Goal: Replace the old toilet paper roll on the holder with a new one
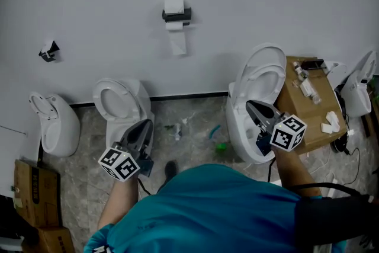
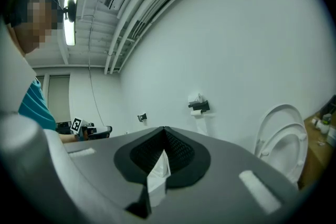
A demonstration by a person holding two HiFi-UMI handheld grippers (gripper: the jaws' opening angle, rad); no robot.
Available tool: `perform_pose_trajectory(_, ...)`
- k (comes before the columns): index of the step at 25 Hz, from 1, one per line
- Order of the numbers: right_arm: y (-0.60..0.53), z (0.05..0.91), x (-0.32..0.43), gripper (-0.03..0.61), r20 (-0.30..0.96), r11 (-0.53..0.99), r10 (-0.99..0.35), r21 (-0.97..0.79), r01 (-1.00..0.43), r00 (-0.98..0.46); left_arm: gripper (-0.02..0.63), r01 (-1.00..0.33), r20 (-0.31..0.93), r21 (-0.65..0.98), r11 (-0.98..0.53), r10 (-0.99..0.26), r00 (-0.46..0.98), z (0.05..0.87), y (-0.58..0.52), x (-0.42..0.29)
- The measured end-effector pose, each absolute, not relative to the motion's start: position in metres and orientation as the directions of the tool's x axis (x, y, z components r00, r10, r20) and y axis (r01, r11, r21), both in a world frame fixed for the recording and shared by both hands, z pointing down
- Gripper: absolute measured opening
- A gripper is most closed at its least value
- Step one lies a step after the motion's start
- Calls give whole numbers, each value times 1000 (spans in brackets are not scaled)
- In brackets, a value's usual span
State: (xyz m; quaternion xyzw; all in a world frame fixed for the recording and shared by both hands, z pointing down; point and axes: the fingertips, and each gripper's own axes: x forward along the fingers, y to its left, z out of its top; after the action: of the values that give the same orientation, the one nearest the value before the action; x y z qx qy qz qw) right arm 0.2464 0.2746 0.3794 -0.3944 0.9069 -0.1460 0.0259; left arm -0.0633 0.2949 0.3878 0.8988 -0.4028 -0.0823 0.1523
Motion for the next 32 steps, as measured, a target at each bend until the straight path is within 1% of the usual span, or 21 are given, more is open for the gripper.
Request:
perform_pose_trajectory(4, 218, 386, 205, 0, 62, 647, -724, -284, -708, -687, 6, -690, -36, 352, -633, -745, 666, 404, 238, -104)
perform_pose_trajectory(7, 162, 379, 165, 0, 39, 641, -740, -262, -721, -672, 6, -659, -46, 375, -652, -723, 689, 408, 180, -143)
perform_pose_trajectory(11, 91, 366, 118, 0, 20, 612, -765, -290, -736, -644, 6, -624, -46, 371, -687, -685, 727, 393, 101, -190)
perform_pose_trajectory(14, 46, 354, 99, -1, 8, 581, -792, -294, -759, -610, 6, -615, -34, 336, -713, -662, 749, 378, 53, -215)
perform_pose_trajectory(17, 11, 349, 88, 0, 12, 556, -811, -294, -777, -585, 6, -606, -33, 336, -721, -652, 757, 375, 14, -231)
perform_pose_trajectory(23, -46, 361, 94, -1, 49, 521, -825, -321, -791, -563, 8, -588, -18, 378, -715, -641, 768, 389, -42, -228)
perform_pose_trajectory(28, -101, 374, 111, -2, 58, 554, -794, -339, -760, -605, 6, -613, -9, 370, -698, -662, 749, 395, -76, -203)
perform_pose_trajectory(32, -153, 383, 132, 0, 62, 615, -743, -331, -716, -667, 6, -668, 1, 358, -652, -715, 699, 394, -111, -173)
